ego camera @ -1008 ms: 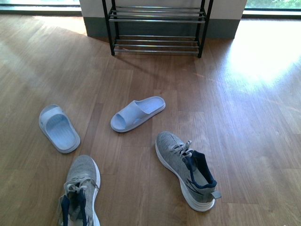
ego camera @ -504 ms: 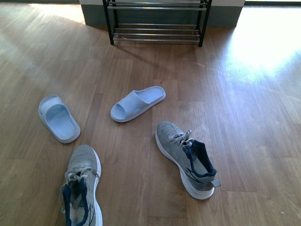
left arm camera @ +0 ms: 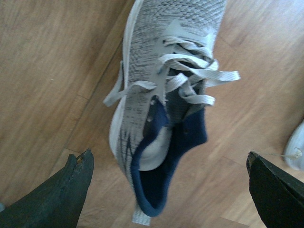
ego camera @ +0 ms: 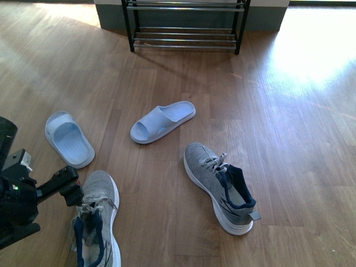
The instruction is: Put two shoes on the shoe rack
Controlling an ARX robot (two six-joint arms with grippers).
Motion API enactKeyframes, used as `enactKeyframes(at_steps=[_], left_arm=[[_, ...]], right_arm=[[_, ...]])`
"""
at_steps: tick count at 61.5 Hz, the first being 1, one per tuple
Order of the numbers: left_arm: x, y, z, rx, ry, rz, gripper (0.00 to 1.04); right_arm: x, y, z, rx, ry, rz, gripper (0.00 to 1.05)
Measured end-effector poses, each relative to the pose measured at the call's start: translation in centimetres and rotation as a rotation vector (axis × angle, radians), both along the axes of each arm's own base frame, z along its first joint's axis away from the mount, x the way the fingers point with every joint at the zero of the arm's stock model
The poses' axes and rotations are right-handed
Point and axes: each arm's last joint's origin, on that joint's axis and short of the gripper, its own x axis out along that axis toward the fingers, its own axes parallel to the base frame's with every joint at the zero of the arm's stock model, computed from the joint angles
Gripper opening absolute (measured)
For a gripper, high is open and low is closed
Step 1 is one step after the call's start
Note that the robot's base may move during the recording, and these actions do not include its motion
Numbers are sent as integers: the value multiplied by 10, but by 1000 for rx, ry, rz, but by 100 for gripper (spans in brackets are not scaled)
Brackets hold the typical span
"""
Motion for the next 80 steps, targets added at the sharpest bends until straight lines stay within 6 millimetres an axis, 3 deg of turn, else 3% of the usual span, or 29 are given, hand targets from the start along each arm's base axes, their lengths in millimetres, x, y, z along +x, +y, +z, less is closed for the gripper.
enactKeyframes(at_steps=[16, 55, 69, 80], left_arm=[[13, -3, -28, 41, 154, -143, 95], [46, -6, -84, 142, 241, -281, 95], [47, -10, -111, 166, 263, -347, 60], [48, -13, -113, 170, 248, -362, 35]], right_arm=[[0, 0, 0, 0, 0, 0, 96], [0, 0, 0, 0, 0, 0, 96], [0, 0, 0, 0, 0, 0, 96], [0, 0, 0, 0, 0, 0, 96]])
